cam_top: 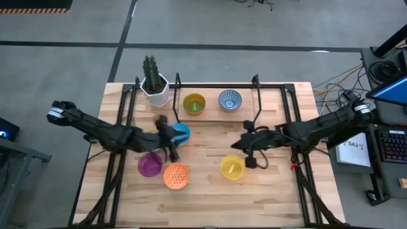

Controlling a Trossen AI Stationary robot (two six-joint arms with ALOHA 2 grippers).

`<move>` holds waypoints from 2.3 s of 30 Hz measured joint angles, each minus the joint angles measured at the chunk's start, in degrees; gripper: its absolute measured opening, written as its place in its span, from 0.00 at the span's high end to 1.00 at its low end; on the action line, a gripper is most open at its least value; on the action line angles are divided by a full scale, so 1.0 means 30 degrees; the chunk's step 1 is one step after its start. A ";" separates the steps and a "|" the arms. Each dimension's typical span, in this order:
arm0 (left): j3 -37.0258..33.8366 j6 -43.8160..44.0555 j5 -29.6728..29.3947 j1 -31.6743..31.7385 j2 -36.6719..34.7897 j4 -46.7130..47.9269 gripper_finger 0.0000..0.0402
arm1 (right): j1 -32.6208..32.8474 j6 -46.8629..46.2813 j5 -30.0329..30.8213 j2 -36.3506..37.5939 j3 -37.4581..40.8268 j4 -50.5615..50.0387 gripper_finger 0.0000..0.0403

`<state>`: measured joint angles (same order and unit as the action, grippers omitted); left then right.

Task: Place and stack bowls onto a shelf
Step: Stack the blue bowl on the blue patterned bowl on the shelf

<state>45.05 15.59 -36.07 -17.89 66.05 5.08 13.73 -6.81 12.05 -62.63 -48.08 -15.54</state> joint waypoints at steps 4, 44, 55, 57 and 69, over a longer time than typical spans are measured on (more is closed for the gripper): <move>0.3821 0.1487 0.0241 -0.0015 0.3731 0.6461 0.81 | 0.0105 0.0359 0.0000 0.1909 0.1758 0.0434 0.98; 0.4400 0.2126 0.8208 0.4430 0.9213 0.9966 0.63 | 0.0090 0.3621 -0.2040 1.0341 0.6327 0.0672 0.98; 0.3136 0.3848 0.7706 0.4342 0.9220 0.9284 0.87 | 0.0090 0.3743 -0.2040 1.0359 0.6370 0.0675 0.98; 0.3136 0.3872 0.7711 0.4313 0.9220 0.9286 0.95 | 0.0090 0.3767 -0.2038 1.0359 0.6370 0.0677 0.98; 0.6309 0.2933 0.7919 0.3466 0.9220 0.9918 0.99 | 0.0090 0.3789 -0.2033 1.0359 0.6370 0.0682 0.98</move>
<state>63.98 24.39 -12.31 -7.49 93.71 34.83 14.00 4.56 5.96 -31.55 -28.97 -13.50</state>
